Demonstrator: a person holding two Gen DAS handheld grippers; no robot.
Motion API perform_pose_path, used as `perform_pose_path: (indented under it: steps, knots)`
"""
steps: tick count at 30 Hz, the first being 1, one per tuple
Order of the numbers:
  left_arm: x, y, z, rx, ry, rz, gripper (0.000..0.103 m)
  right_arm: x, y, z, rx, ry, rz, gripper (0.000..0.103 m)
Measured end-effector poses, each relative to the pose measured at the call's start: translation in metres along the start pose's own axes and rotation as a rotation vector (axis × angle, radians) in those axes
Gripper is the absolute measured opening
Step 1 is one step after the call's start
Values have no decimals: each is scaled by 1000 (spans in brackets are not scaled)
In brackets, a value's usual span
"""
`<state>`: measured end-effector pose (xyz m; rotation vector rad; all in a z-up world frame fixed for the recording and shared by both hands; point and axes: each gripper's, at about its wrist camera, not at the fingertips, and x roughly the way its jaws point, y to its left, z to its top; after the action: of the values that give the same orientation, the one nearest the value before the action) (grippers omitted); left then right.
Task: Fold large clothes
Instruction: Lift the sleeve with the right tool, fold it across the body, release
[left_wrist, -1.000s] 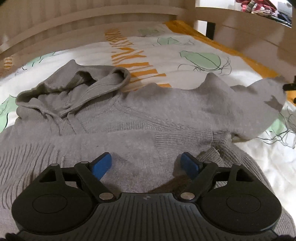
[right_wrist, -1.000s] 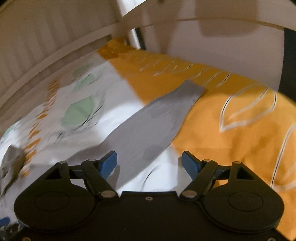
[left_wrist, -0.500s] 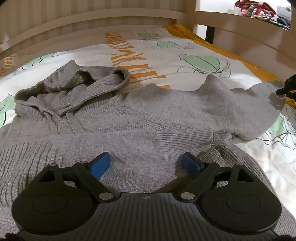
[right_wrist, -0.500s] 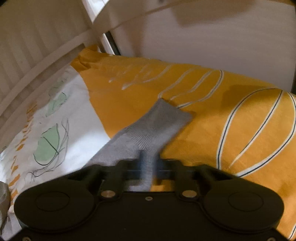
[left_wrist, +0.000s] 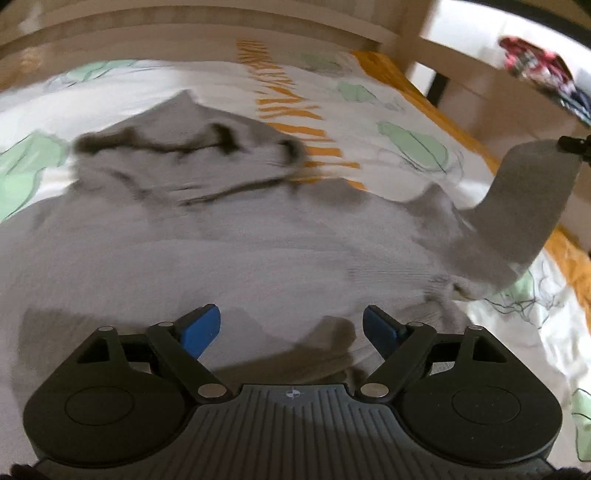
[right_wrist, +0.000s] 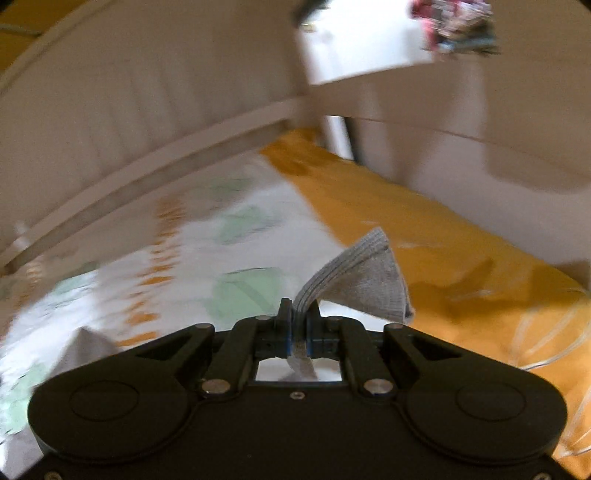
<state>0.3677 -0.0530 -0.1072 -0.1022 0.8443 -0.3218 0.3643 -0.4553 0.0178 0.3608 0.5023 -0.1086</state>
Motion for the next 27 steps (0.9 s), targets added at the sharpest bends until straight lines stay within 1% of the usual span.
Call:
perform_pose_path:
  steps: [4,8,12,15,19,21,24,27]
  knots:
    - [-30,47,-7,-59,-14,17,84,-12,71,-5,-56,13,112,13]
    - [-58,92,-10,-105,-39,54,84,-13,145,-22,-92,39,237,13]
    - [-80,134,-13,-157,-66,97,84,-5,222,-51,-156,66,346,13]
    - [-93,160,-17,-201,-81,114,84,10,267,-80,-168,112,413,13]
    - [-103,182,-23,-237,-87,125,84,29,316,-128,-231,166,443,13]
    - [-105,191,-25,-252,-84,114,84,38,334,-152,-254,214,450,13]
    - [-105,201,-29,-278,-79,90,84,52,351,-189,-307,270,452,14]
    - [-102,205,-29,-296,-77,71,84,51,357,-216,-345,309,473,22]
